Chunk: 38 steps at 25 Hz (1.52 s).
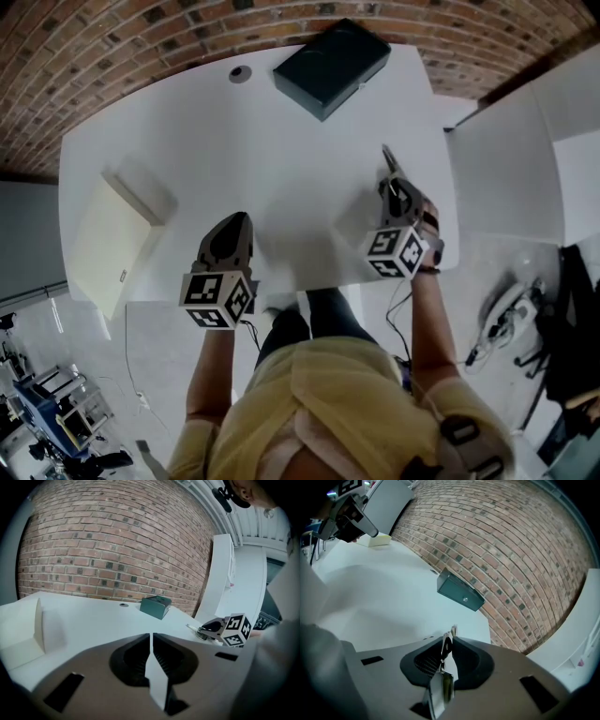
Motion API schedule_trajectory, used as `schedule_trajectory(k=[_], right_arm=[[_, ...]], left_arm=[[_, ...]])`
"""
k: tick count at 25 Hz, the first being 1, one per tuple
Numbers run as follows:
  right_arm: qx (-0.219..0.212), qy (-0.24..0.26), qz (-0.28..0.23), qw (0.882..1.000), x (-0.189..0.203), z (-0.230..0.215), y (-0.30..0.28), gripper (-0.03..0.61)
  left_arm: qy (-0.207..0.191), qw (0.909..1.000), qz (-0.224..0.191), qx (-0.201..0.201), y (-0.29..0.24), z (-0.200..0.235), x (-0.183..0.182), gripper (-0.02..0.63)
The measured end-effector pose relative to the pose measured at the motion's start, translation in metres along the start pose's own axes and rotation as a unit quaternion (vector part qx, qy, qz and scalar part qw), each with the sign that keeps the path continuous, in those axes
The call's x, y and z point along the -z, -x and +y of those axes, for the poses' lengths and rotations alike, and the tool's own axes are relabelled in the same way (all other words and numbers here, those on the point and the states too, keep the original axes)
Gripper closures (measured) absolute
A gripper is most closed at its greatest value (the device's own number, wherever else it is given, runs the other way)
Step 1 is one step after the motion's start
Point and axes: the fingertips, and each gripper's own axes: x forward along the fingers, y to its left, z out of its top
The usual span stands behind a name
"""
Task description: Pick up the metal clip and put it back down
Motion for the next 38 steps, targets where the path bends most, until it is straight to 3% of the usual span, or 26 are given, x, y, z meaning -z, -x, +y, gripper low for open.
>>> schedule_trajectory(k=[10, 20, 24, 30, 38], right_arm=[[-0.029, -0.007, -0.014, 0.999, -0.008, 0.011, 0.009, 0.489], [0.004, -0.018, -0.028, 0.999, -0.027, 0.002, 0.029, 0.489], [0.006, -0.028, -0.05, 0.998, -0.043, 0.0, 0.045, 0.489], [0.006, -0.055, -0.082, 0.995, -0.074, 0.001, 0.077, 0.546], [0.018, -0.087, -0.102, 0.991, -0.09, -0.002, 0.103, 0.574]], left_arm=[[0.006, 0.9996, -0.017, -0.023, 0.02, 0.008, -0.003, 0.594], [0.004, 0.9988, -0.031, -0.039, 0.053, 0.024, 0.002, 0.594], [0.003, 0.9987, -0.042, -0.028, 0.067, 0.024, 0.005, 0.594], [0.005, 0.9987, -0.045, -0.022, 0.087, 0.026, 0.007, 0.594], [-0.001, 0.9983, -0.049, -0.032, 0.103, 0.032, 0.008, 0.594]])
